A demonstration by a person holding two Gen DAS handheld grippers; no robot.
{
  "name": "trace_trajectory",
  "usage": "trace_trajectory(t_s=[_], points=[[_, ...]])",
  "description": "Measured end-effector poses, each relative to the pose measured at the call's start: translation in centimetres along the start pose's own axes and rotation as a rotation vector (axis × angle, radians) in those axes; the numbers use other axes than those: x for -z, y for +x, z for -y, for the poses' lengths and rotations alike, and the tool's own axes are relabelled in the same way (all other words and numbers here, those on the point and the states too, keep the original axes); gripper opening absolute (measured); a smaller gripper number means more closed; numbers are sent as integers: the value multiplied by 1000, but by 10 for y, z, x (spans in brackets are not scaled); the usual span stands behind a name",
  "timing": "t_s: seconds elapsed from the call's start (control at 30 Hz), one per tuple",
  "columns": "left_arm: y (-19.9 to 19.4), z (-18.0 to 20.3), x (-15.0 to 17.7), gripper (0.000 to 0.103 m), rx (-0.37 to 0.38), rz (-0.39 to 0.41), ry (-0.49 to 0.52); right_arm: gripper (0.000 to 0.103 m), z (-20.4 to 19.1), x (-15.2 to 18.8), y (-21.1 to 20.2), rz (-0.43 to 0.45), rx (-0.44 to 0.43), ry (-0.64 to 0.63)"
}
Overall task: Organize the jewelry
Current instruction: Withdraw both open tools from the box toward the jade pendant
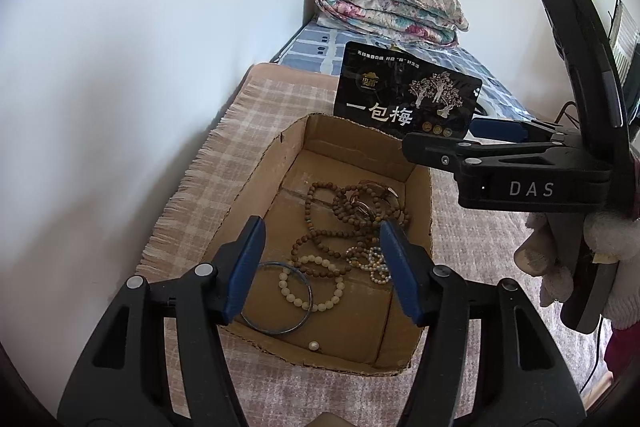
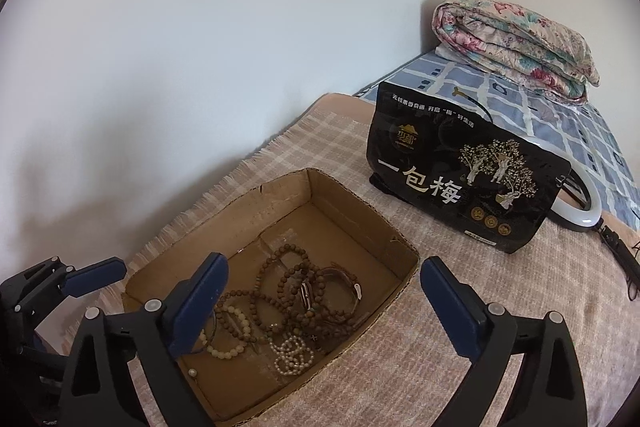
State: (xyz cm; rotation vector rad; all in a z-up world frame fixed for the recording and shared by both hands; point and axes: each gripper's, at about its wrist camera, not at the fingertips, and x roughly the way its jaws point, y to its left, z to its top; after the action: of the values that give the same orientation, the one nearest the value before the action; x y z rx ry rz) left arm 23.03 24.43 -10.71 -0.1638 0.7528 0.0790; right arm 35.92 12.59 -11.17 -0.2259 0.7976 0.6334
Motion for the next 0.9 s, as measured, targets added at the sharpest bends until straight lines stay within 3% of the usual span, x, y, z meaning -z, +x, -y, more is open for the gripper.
trace_trajectory(t_s=[0.4,0.9], points=[[-10,16,-4,61,4,30,19,103,10,5,-18,10,34,10],[-27,60,-14,61,47,91,72,103,52,15,-55,44,103,77]])
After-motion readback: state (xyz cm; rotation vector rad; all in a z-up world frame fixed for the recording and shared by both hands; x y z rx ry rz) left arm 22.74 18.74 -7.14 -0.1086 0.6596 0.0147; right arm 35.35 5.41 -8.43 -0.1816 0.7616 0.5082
